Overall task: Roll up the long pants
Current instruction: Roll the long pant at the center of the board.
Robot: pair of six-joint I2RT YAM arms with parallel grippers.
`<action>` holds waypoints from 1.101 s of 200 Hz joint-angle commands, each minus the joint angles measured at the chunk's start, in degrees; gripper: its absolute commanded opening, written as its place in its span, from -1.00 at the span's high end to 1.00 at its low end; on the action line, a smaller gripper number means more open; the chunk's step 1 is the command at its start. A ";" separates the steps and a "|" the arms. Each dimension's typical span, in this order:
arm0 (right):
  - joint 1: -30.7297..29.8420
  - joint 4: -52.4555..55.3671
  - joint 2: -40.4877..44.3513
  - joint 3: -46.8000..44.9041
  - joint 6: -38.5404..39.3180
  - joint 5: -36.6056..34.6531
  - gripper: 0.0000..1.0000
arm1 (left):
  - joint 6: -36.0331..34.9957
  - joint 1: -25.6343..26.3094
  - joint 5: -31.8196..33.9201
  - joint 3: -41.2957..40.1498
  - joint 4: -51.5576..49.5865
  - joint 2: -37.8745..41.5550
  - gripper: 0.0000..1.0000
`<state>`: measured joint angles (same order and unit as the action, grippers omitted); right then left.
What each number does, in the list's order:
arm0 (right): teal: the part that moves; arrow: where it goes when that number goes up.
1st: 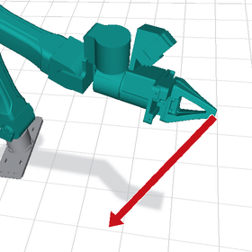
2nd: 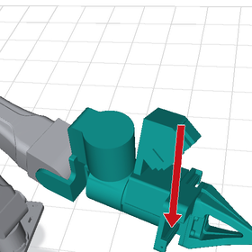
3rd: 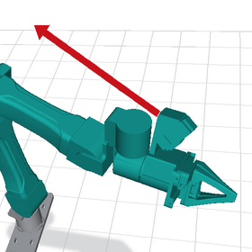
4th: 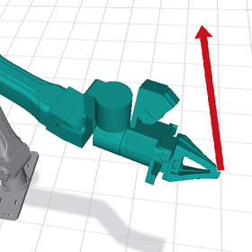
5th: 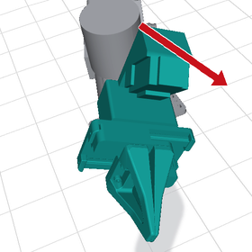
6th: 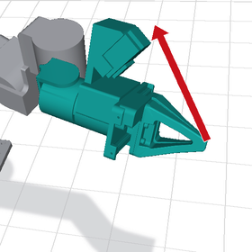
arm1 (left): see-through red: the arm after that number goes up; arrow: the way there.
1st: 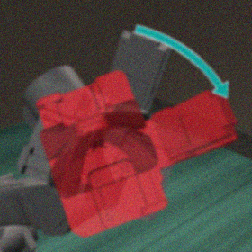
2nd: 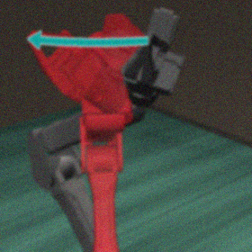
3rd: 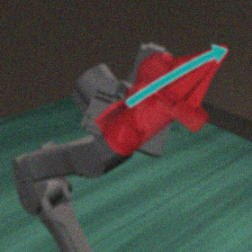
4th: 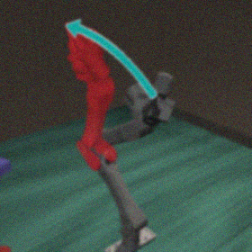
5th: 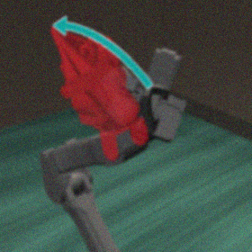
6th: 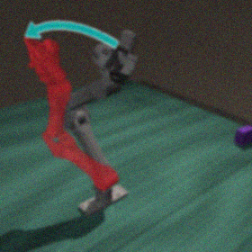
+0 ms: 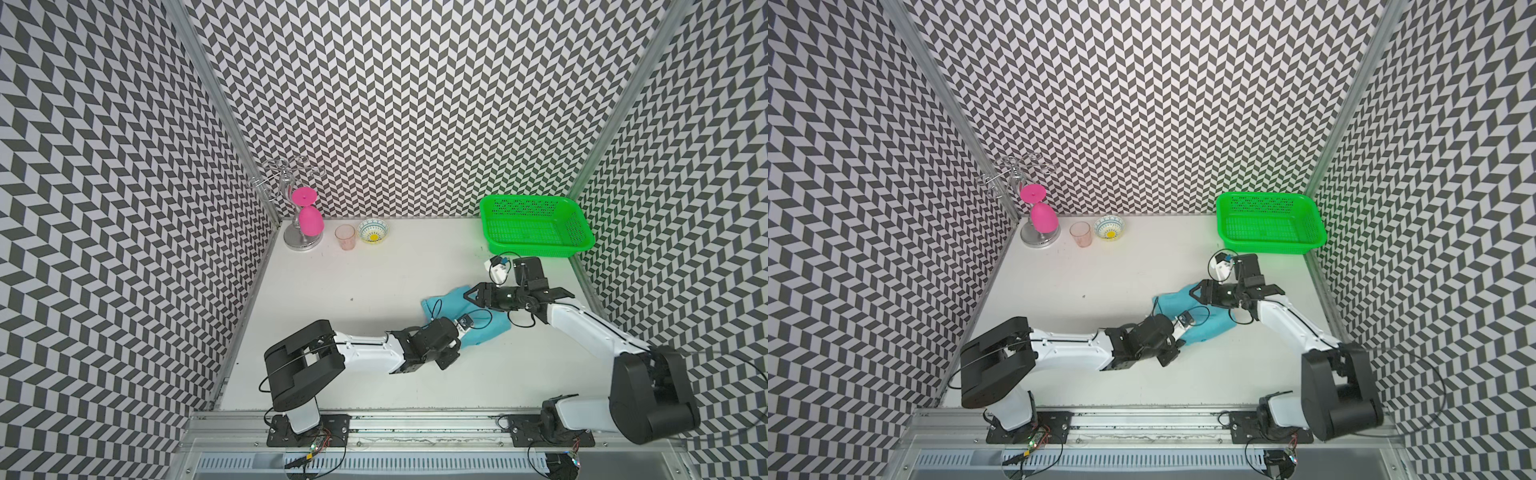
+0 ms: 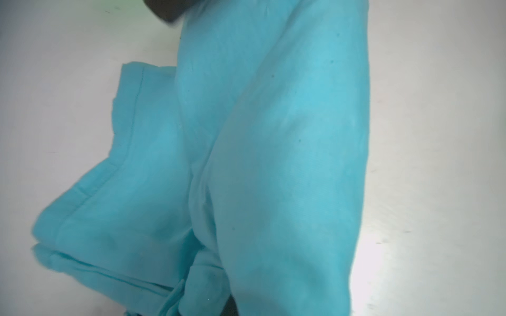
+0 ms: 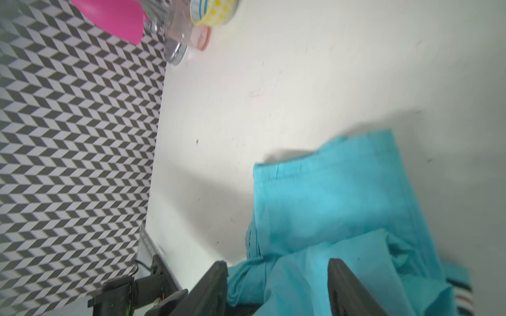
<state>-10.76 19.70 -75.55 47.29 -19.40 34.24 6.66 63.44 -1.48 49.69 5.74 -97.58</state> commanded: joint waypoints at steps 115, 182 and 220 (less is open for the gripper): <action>3.77 12.89 31.08 -9.79 -9.12 -5.09 -0.74 | 20.78 -6.34 -38.92 5.39 -4.07 -12.40 0.96; 3.76 19.54 48.97 -16.40 -32.59 -7.47 -0.99 | 19.78 -5.98 -33.69 4.91 -4.95 -11.13 0.95; 3.77 27.49 48.21 -18.16 -38.22 -10.32 -0.99 | 19.85 -5.88 -32.62 4.54 -4.18 -11.88 0.95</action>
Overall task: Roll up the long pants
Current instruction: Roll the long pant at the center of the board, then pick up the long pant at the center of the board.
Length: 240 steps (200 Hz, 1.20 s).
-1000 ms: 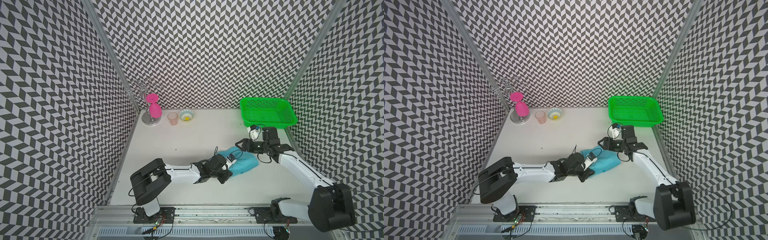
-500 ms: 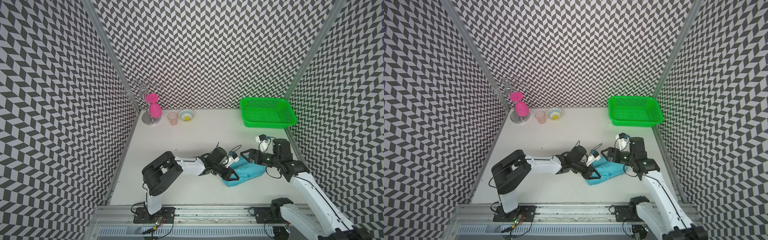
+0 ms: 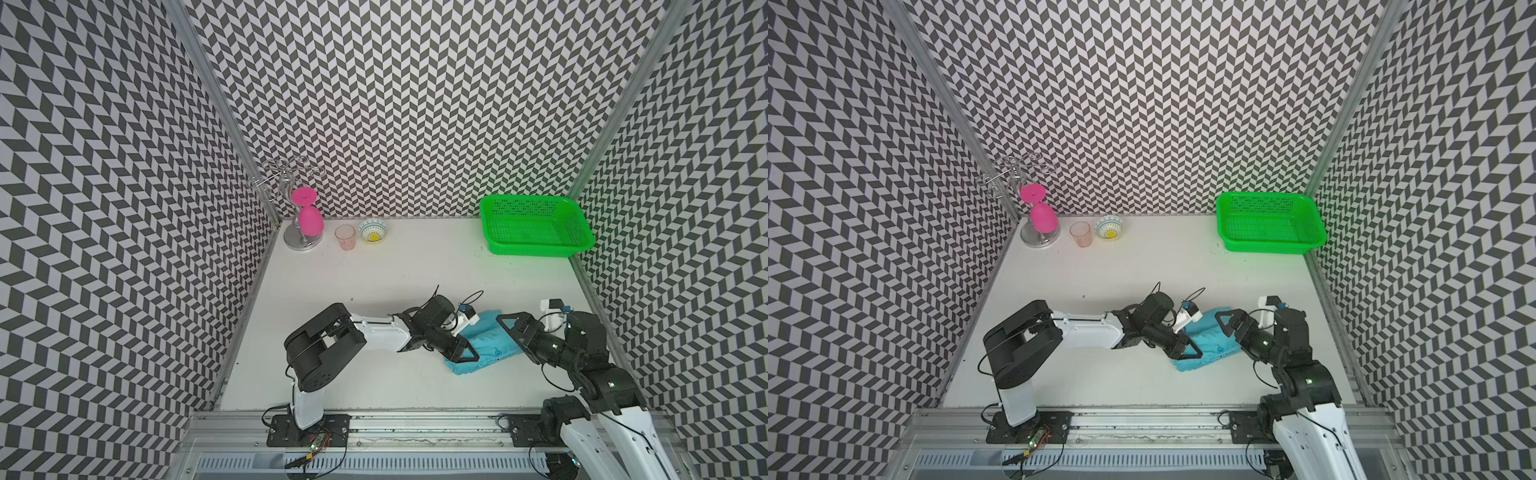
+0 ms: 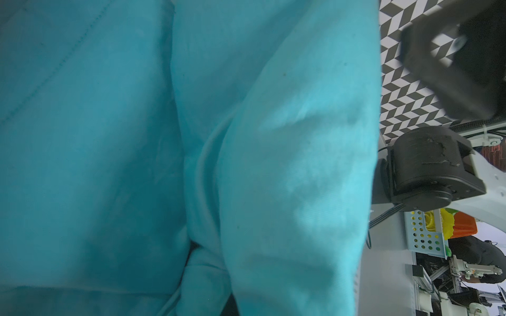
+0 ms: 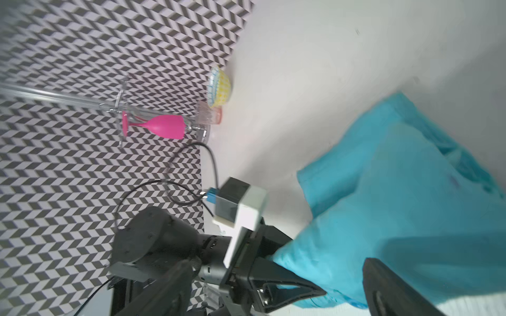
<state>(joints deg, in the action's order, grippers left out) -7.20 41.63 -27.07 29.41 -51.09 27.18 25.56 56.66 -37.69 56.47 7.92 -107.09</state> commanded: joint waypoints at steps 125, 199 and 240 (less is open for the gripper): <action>0.17 -4.23 -7.35 -10.86 -8.77 1.79 -0.89 | -1.93 2.36 8.47 -0.66 -7.29 -1.90 0.96; 0.22 -9.19 -12.82 -13.59 -6.89 -0.47 -0.90 | -6.56 4.24 0.37 1.66 -5.26 -4.03 0.96; 0.22 -17.65 -15.54 -14.78 -1.55 -1.14 -0.91 | -1.18 4.13 -8.38 1.54 -0.67 -6.58 0.96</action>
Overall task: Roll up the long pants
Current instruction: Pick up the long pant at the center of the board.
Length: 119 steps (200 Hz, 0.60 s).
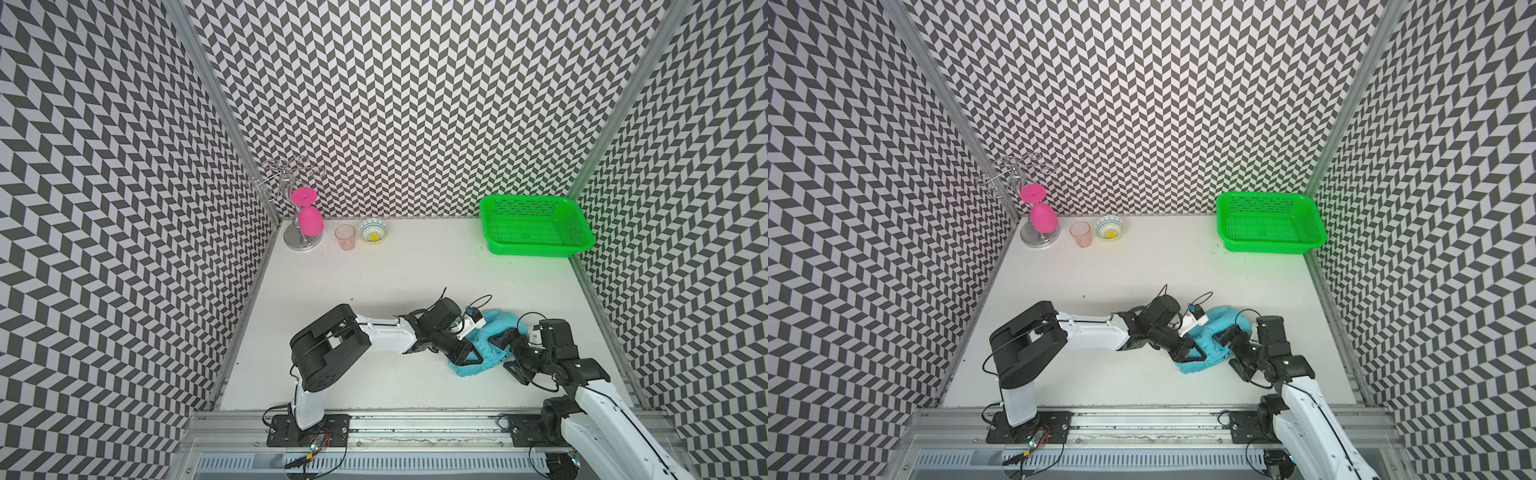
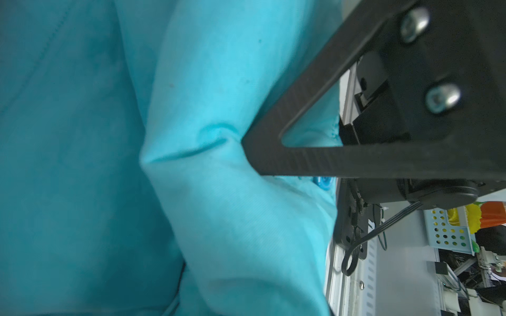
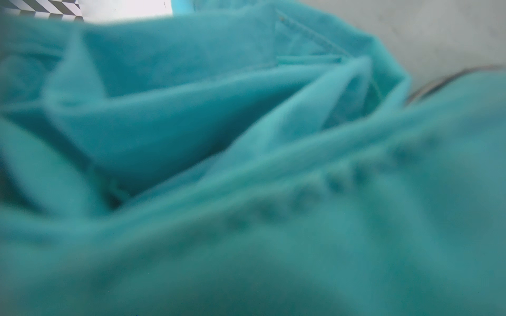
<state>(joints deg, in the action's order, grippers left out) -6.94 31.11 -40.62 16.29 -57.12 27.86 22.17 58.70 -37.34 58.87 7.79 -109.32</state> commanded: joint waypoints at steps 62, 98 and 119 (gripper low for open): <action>-0.01 -23.57 -6.95 -6.76 12.38 1.63 -0.77 | 7.26 2.50 -11.99 -0.15 0.37 -5.29 0.93; 0.39 -27.57 -9.96 -7.40 15.16 1.11 -0.29 | 8.72 2.39 -11.96 -0.95 1.84 -5.22 0.87; 1.11 -27.88 -11.60 -6.30 18.53 3.27 0.63 | 9.25 1.98 -10.59 -1.67 2.93 -3.72 0.56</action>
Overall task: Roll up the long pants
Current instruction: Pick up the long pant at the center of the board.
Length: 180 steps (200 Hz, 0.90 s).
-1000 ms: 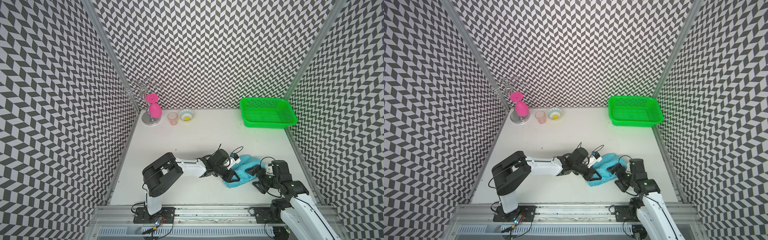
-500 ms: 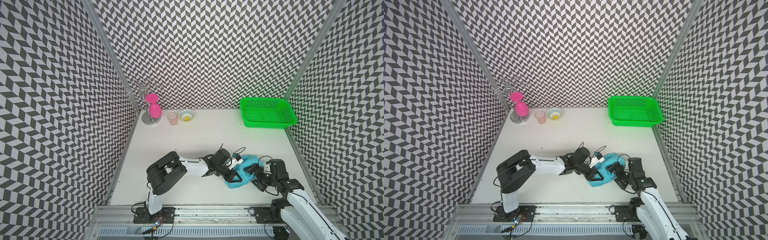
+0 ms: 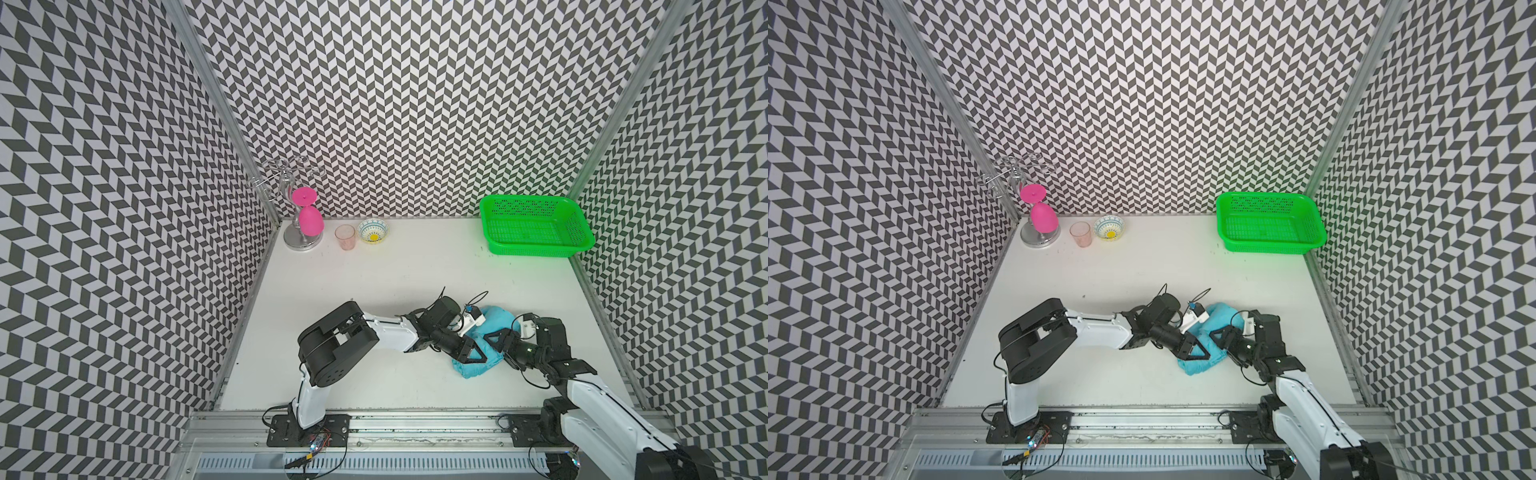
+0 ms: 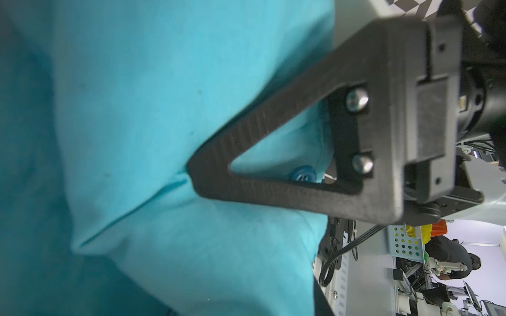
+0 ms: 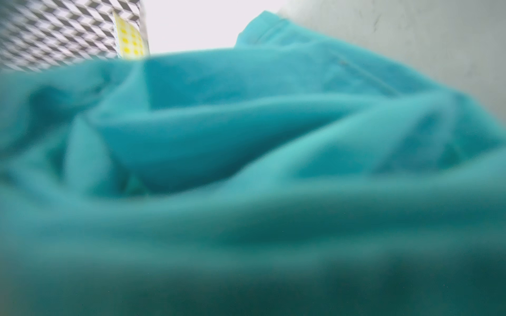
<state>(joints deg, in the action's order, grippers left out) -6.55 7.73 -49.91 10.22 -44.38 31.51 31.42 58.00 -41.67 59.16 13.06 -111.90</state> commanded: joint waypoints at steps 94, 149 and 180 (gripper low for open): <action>6.41 -2.35 -3.05 17.54 7.20 6.96 1.00 | 0.10 -9.93 21.01 -14.91 -6.93 28.18 -0.49; 14.08 -10.47 -15.17 33.74 -0.64 9.98 1.00 | -1.25 -17.73 20.54 -21.00 -8.63 37.23 -0.49; 16.28 -16.82 -26.28 43.51 -5.63 12.36 1.00 | -1.15 -18.08 19.21 -22.92 -7.13 36.67 -0.49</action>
<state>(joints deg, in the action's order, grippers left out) 8.47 2.66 -70.57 46.63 -44.69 40.29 31.46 40.18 -21.76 37.58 6.42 -75.00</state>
